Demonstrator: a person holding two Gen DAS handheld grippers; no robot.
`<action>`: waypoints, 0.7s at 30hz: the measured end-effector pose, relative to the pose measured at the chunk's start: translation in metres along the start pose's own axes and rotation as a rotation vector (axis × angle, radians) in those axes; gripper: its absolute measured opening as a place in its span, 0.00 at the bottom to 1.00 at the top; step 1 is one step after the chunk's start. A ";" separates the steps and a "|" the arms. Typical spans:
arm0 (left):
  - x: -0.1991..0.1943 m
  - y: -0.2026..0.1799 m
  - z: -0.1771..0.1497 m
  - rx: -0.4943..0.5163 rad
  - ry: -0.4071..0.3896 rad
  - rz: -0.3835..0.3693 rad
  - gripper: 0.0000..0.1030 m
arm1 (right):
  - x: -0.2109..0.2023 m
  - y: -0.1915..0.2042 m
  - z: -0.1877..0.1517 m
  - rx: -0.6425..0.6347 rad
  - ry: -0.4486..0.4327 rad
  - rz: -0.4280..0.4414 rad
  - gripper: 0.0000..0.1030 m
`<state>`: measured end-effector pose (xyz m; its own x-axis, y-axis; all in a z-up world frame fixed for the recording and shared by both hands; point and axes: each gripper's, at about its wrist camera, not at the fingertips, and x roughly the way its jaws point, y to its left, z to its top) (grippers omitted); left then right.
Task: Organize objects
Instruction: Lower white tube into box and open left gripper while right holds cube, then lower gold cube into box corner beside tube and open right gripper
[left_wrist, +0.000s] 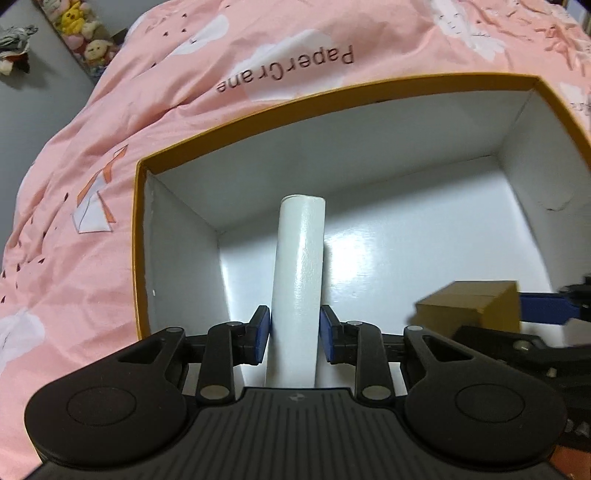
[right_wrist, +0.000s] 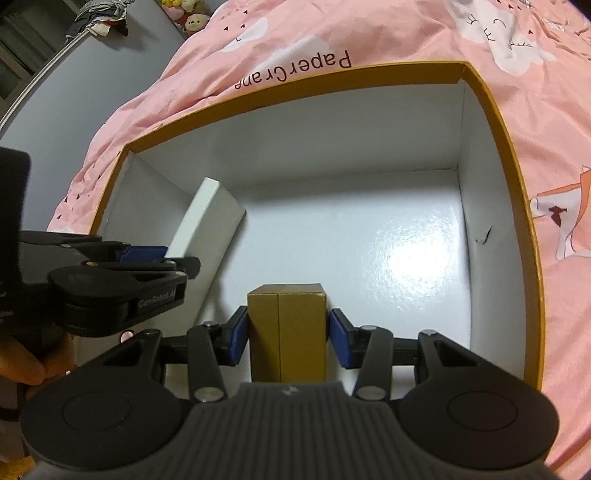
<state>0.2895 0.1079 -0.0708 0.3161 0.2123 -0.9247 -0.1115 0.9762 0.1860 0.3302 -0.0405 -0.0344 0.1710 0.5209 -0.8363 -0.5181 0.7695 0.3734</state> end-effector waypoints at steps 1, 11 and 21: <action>-0.003 -0.001 0.000 0.006 -0.006 -0.008 0.33 | 0.000 0.000 0.000 0.000 0.000 0.002 0.47; -0.014 -0.003 -0.004 -0.014 -0.014 -0.153 0.26 | 0.001 0.000 0.001 0.000 0.001 -0.006 0.47; -0.075 0.061 -0.020 -0.088 -0.222 -0.147 0.27 | 0.014 0.011 0.010 0.073 0.041 -0.022 0.46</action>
<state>0.2398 0.1505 0.0036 0.5328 0.0827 -0.8422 -0.1277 0.9917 0.0165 0.3352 -0.0216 -0.0379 0.1466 0.4897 -0.8595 -0.4523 0.8059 0.3820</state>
